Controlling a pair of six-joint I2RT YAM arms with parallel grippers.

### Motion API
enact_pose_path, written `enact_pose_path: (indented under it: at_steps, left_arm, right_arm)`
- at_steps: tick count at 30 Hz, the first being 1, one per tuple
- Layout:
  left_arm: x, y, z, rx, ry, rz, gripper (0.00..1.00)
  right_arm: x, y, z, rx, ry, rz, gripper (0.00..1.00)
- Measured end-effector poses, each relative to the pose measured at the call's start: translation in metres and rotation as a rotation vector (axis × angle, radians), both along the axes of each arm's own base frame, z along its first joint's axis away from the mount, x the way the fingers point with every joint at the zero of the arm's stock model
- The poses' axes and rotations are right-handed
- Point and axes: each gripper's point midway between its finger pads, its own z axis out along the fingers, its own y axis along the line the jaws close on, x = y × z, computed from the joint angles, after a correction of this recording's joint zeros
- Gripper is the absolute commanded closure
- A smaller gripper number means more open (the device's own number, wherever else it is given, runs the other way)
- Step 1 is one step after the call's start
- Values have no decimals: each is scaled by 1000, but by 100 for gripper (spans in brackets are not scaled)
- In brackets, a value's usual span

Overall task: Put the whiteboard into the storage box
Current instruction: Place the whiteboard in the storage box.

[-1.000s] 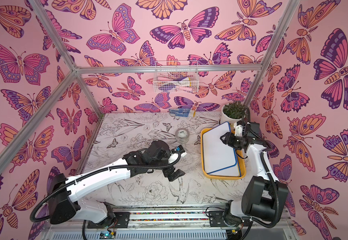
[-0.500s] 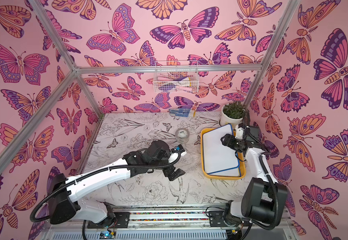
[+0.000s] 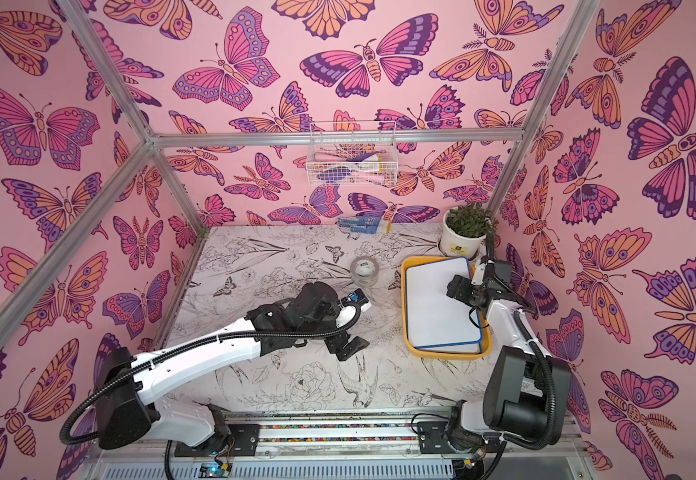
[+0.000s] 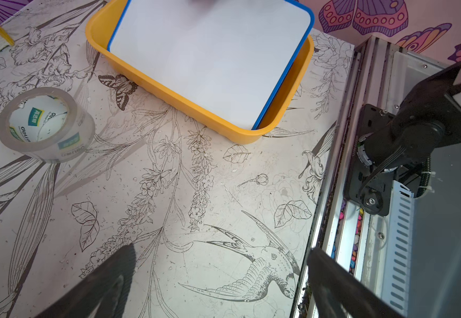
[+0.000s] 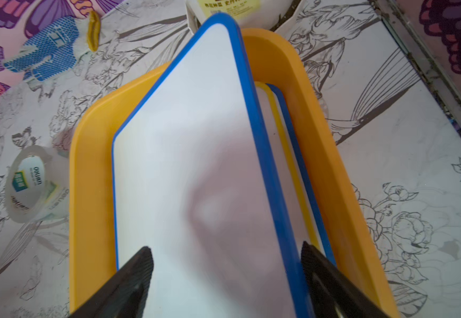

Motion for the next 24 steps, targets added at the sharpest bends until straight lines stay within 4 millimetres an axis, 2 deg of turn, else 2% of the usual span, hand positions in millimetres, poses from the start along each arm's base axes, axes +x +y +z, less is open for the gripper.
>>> enact_pose_path:
  at_steps: [3, 9, 13, 17, 21, 24]
  left_arm:
    - [1, 0, 0, -2, -6, 4, 1]
    - [4, 0, 1, -11, -2, 19, 1]
    - [11, 3, 4, -40, 23, 51, 1]
    - [26, 10, 12, -87, 45, 112, 1]
    - [48, 22, 14, -125, 58, 203, 1]
    - [66, 39, 11, -145, 60, 288, 1]
  right_arm:
    - [1, -8, -1, -34, 3, -29, 11]
    - [2, -26, 10, -124, -12, -98, 7]
    - [-4, -38, 37, -193, -82, -164, 6]
    - [-12, -45, 57, -218, -154, -232, 6]
    - [-21, -44, 52, -194, -172, -270, 6]
    - [-25, -45, 48, -182, -174, -294, 5]
